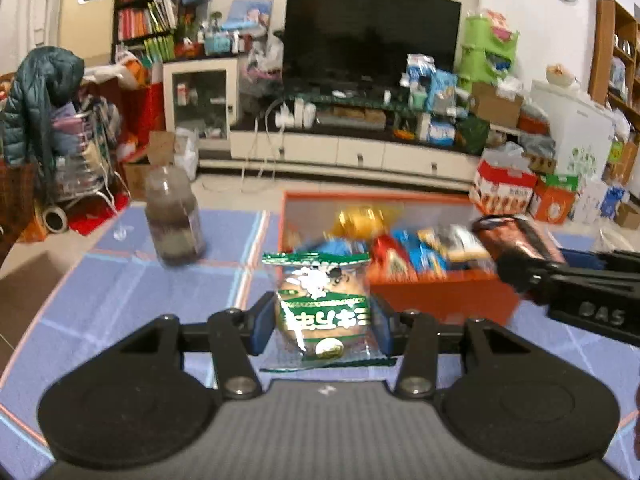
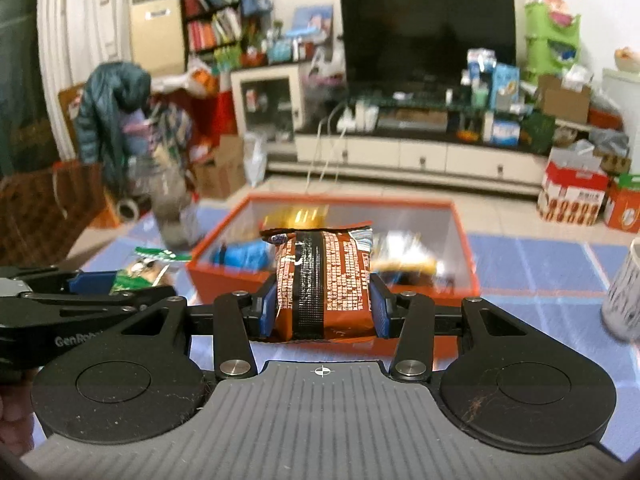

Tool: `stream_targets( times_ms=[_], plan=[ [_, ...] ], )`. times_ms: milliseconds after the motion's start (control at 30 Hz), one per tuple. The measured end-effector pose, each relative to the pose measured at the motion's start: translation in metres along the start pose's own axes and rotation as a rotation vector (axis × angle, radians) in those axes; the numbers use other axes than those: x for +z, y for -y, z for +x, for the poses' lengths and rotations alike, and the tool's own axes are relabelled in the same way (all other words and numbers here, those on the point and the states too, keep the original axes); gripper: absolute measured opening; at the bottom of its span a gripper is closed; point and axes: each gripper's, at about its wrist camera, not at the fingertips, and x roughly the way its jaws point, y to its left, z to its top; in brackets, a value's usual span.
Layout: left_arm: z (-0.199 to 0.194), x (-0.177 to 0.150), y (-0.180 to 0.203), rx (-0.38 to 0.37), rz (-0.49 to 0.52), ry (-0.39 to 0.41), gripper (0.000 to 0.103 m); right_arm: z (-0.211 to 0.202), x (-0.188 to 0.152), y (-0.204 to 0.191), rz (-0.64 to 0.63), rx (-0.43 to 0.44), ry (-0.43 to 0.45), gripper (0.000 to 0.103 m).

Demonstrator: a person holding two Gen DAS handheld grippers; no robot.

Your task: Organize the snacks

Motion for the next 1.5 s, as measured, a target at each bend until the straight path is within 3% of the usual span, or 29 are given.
stream_targets(
  times_ms=[167, 500, 1000, 1033, 1067, 1100, 1200, 1300, 1367, 1400, 1500],
  plan=[
    [0.020, 0.029, 0.006, 0.041, 0.029, 0.044, 0.046, 0.016, 0.021, 0.012, 0.024, -0.005, 0.014, 0.031],
    [0.088, 0.049, 0.036, 0.051, 0.071, -0.020, 0.046, 0.074, 0.037, 0.031, 0.084, -0.039, 0.003, 0.031],
    [0.106, 0.052, 0.041, 0.070, 0.086, -0.044, 0.047, 0.096, 0.034, 0.036, 0.087, -0.075, -0.020, 0.032],
    [0.108, 0.053, 0.041, 0.064, 0.090, -0.051, 0.053, 0.095, 0.034, 0.035, 0.087, -0.071, -0.018, 0.034],
    [0.108, 0.053, 0.041, 0.061, 0.092, -0.052, 0.055, 0.094, 0.035, 0.034, 0.094, -0.071, -0.012, 0.044],
    [0.107, 0.054, 0.040, 0.076, 0.086, -0.041, 0.066, 0.092, 0.036, 0.034, 0.098, -0.082, -0.001, 0.046],
    [0.101, 0.058, 0.036, 0.083, 0.061, -0.019, 0.071, 0.085, 0.040, 0.038, 0.104, -0.096, 0.037, 0.062],
    [0.096, 0.062, 0.034, 0.091, 0.058, -0.017, 0.079, 0.080, 0.043, 0.039, 0.114, -0.094, 0.057, 0.063],
    [0.089, 0.062, 0.033, 0.113, 0.061, -0.011, 0.089, 0.074, 0.045, 0.037, 0.111, -0.096, 0.076, 0.063],
    [0.082, 0.061, 0.031, 0.132, 0.053, -0.009, 0.099, 0.070, 0.047, 0.035, 0.107, -0.099, 0.083, 0.063],
    [0.053, 0.057, 0.022, 0.130, 0.033, 0.011, 0.102, 0.048, 0.054, 0.030, 0.090, -0.090, 0.111, 0.071]
  ],
)
